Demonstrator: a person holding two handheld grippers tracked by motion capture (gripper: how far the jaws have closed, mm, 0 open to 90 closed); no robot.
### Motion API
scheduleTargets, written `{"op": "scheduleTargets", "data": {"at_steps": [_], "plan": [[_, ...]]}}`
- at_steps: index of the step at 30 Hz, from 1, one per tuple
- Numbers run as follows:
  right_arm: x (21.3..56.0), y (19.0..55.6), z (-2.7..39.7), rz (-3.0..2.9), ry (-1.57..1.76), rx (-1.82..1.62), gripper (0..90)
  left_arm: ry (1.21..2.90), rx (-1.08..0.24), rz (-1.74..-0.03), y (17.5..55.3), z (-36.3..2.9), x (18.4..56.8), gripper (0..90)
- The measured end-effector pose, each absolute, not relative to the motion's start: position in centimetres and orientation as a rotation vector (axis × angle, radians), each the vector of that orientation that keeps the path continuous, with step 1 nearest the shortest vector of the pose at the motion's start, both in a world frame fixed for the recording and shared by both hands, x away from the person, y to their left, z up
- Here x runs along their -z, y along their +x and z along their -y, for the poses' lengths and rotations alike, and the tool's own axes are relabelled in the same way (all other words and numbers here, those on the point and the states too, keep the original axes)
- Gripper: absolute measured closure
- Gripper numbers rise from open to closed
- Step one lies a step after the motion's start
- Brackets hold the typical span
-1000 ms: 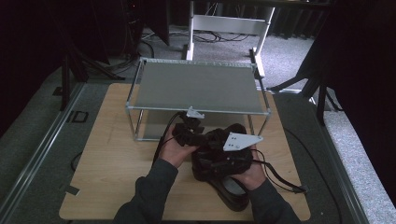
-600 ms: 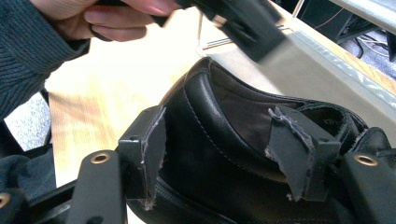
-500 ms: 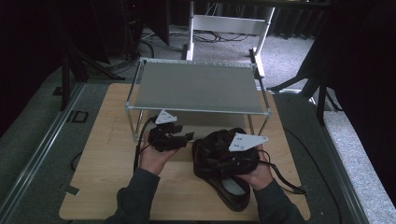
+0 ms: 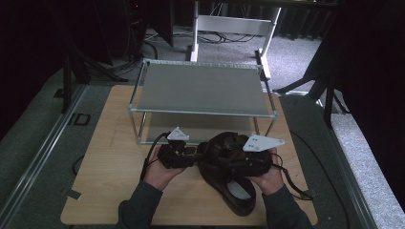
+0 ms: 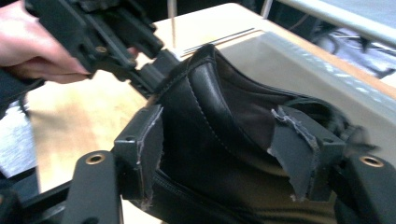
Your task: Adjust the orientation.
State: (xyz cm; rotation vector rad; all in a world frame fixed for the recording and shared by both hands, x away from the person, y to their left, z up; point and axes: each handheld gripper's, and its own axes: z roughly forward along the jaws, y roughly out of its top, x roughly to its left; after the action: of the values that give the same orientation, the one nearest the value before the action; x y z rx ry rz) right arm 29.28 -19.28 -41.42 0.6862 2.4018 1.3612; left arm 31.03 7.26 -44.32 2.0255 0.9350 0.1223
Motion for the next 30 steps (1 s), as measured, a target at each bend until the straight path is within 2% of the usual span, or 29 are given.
{"op": "scheduleTargets", "data": {"at_steps": [7,12,17,30], "plan": [[41.5,29.3,21.0,-2.329,0.771,-1.403,31.6,2.025,-0.141,-0.922,31.3,-5.7,43.3,68.0],[41.5,29.4,22.0,-2.271,0.837,-1.449,30.9,2.019,-0.152,-0.922,31.8,-5.1,42.5,68.5],[41.4,29.8,21.6,-2.26,0.852,-1.445,29.2,1.931,-0.132,-0.955,32.7,-5.0,41.6,69.3],[40.7,29.4,22.9,-2.109,0.905,-1.485,31.0,1.874,-0.108,-0.959,33.5,-3.4,40.1,72.9]]}}
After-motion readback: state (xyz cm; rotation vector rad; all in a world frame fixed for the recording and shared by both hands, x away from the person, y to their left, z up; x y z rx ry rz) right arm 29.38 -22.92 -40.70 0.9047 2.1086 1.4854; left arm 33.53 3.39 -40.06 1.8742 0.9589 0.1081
